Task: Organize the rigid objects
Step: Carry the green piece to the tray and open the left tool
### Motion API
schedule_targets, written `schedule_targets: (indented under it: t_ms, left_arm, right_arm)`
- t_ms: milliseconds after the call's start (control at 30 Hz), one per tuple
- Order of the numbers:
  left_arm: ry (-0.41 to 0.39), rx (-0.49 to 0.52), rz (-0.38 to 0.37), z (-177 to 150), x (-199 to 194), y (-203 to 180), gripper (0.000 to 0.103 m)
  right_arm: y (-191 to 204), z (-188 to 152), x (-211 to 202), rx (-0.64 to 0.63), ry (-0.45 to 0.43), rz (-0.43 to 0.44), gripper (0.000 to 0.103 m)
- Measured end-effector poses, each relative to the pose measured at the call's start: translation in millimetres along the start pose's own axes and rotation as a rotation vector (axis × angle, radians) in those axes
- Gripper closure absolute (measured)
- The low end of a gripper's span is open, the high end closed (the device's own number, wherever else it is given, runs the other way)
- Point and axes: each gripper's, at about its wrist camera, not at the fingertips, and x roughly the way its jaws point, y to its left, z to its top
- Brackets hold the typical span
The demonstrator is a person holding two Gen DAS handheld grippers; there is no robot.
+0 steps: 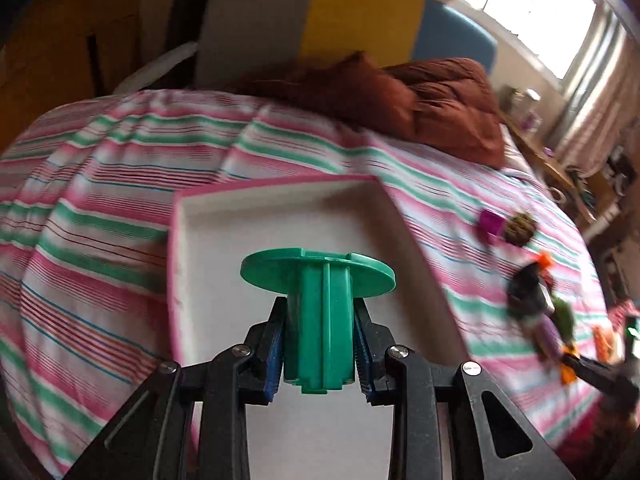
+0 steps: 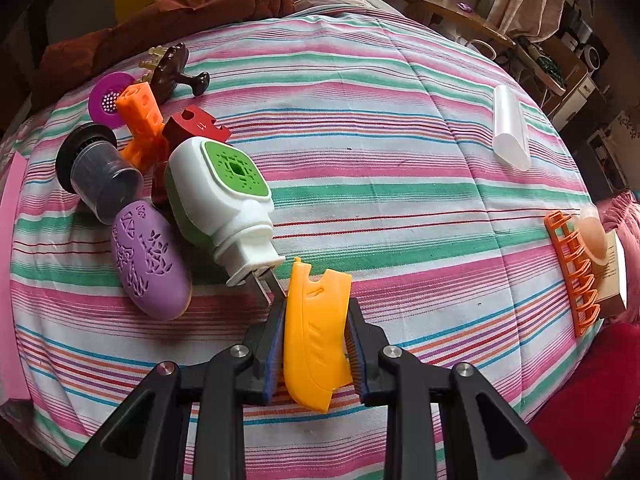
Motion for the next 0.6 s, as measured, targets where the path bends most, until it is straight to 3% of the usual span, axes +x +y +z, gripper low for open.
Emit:
schedule_targets:
  t_ms: [300, 400, 467, 533, 600]
  left_arm:
    - [0.039, -0.053, 0.115, 21.9, 46.0, 35.3, 0.072]
    - [0.024, -0.069, 0.088, 23.2, 44.1, 41.0, 0.060]
    - [0.012, -0.070, 0.082, 19.3, 36.2, 40.0, 0.058]
    - [-0.011, -0.053, 0.090, 15.2, 25.7, 34.4, 0.047]
    - [-0.052, -0.032, 0.107, 8.4, 11.5, 29.0, 0.045]
  right_arm:
    - [-1.0, 0.9, 0.8, 0.001, 0.000, 0.002, 0.075]
    - [-1.3, 1.7, 1.8, 0.001, 0.000, 0.001, 0.075]
    - [-1.9, 2.2, 2.2, 0.001, 0.000, 0.001, 0.075]
    - [-1.3, 2.7, 3.2, 0.001, 0.000, 0.001, 0.075]
    - [1.6, 5.5, 6.9, -0.002, -0.001, -0.001, 0.075]
